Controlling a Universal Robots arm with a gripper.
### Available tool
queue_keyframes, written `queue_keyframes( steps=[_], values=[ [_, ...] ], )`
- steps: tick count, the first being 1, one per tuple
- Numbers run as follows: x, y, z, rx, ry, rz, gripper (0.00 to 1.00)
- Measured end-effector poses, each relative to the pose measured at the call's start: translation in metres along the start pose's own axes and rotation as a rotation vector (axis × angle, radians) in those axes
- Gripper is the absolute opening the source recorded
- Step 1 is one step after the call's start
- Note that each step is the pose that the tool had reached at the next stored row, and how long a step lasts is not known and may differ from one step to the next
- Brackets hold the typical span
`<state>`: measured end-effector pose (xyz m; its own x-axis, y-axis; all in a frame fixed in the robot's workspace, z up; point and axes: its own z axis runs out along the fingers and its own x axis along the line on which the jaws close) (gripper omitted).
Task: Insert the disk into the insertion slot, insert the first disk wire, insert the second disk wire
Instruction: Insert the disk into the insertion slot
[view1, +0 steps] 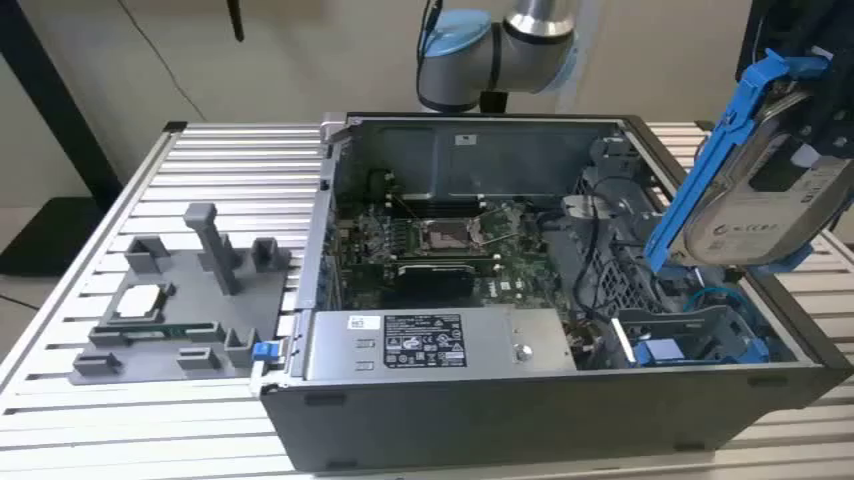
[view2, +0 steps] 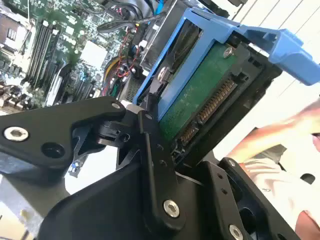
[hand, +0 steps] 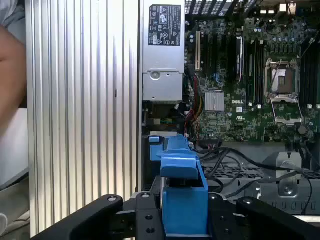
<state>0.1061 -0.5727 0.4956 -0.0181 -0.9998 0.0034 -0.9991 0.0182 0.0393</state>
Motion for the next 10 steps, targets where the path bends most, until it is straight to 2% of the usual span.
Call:
queue_keyframes(
  steps=[10],
  values=[
    [0.0000,-0.0002,0.0020,0.0000,0.0000,0.000,0.00]
  ],
)
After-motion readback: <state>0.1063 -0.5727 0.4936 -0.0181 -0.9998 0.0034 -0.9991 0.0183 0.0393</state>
